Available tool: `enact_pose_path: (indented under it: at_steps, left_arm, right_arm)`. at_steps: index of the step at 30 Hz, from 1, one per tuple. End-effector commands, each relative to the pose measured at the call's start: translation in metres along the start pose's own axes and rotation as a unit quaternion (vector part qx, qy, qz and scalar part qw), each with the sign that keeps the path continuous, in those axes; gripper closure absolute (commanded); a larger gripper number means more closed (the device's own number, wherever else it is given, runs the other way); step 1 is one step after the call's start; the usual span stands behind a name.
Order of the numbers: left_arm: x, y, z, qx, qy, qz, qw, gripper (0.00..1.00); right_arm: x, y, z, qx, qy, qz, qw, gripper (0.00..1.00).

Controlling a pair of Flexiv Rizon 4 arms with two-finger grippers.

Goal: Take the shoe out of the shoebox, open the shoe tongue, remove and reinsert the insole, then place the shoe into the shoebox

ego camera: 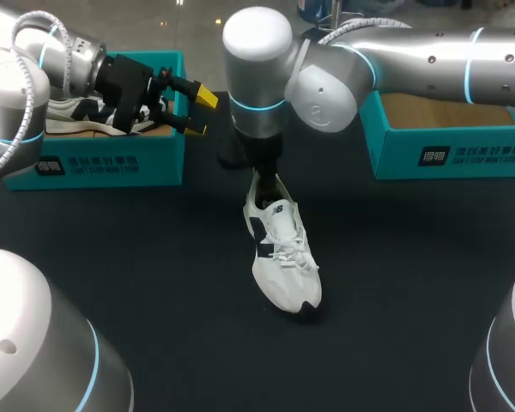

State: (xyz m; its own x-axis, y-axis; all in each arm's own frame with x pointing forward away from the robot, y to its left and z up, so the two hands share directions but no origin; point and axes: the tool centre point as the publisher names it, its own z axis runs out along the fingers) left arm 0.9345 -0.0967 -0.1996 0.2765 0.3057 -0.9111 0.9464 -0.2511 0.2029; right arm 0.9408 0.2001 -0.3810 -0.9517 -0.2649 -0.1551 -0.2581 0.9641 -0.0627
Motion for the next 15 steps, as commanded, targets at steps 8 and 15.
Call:
enact_pose_path:
  at_steps: [8,15]
  left_arm:
    - [-0.0001,0.0002,-0.0001,0.001,0.001,0.001,1.000,0.00]
    - [-0.0001,0.0002,-0.0001,0.001,0.001,0.001,1.000,0.00]
  right_arm:
    - [0.0009,0.0040,0.0056,0.013,0.009,0.008,1.000,0.72]
    - [0.0028,0.0020,0.0038,0.018,0.013,0.010,1.000,1.00]
